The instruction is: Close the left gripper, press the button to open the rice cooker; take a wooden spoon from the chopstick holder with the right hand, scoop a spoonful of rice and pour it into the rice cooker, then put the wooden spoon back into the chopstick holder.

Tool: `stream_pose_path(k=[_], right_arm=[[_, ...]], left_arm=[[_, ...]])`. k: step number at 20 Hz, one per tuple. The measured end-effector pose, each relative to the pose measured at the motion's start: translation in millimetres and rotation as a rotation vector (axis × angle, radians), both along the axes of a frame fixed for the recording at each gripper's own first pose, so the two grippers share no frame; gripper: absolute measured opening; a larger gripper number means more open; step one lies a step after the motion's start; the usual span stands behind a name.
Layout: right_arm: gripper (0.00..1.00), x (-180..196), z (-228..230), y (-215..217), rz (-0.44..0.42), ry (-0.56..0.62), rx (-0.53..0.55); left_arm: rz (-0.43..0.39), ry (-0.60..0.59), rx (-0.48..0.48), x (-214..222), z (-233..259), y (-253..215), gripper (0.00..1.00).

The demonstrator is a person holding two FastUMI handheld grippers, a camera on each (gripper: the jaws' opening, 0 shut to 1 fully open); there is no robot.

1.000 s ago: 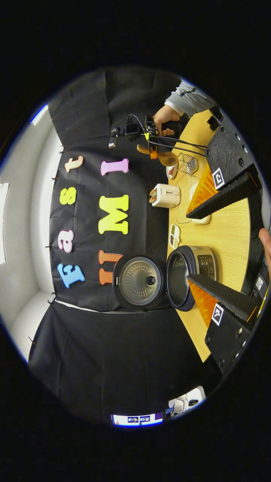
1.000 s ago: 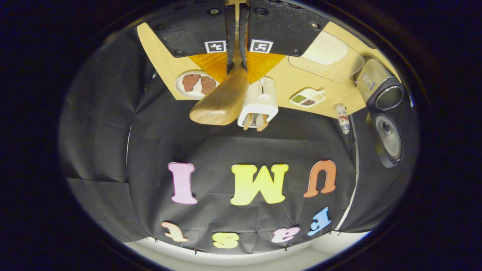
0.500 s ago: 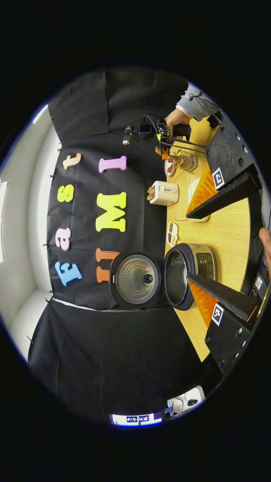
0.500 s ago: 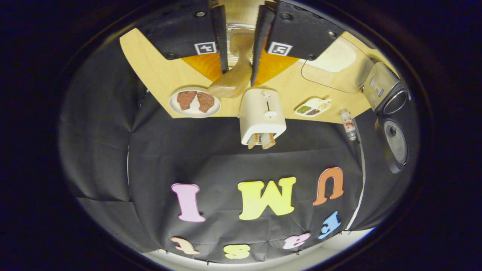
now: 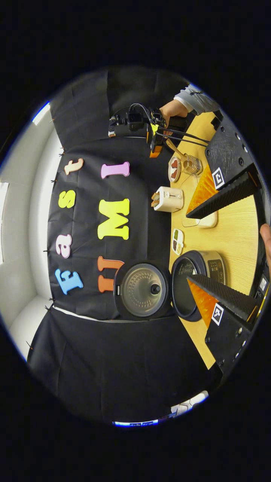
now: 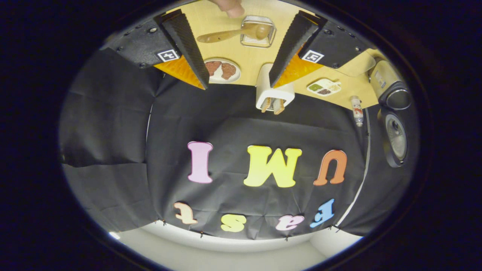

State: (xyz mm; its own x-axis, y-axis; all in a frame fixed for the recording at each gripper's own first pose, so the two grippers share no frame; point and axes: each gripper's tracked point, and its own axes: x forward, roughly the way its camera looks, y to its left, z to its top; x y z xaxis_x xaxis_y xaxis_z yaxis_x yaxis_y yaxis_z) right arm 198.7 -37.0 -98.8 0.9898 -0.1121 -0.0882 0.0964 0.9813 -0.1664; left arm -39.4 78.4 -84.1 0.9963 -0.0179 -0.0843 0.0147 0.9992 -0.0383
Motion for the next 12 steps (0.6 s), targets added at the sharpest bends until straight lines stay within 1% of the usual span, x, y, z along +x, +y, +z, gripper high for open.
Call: stream_pose_path(k=[5, 9, 11, 12], right_arm=[[1.00, -58.4, 23.3, 30.2, 0.061, -0.034, 0.023], [1.00, -101.4, 21.9, 43.8, 0.093, -0.023, 0.060], [1.00, -118.5, 21.6, 41.6, 0.081, -0.023, 0.075], [1.00, -128.4, 21.3, 45.0, 0.091, -0.023, 0.092]], left_arm=[[0.090, -0.004, 0.059, 30.6, 30.9, 43.6, 0.95], [0.111, -0.029, 0.096, 56.9, 72.0, 62.3, 0.95], [0.144, -0.035, 0.108, 72.5, 93.6, 70.0, 0.95], [0.144, -0.033, 0.110, 80.4, 99.9, 71.3, 0.94]])
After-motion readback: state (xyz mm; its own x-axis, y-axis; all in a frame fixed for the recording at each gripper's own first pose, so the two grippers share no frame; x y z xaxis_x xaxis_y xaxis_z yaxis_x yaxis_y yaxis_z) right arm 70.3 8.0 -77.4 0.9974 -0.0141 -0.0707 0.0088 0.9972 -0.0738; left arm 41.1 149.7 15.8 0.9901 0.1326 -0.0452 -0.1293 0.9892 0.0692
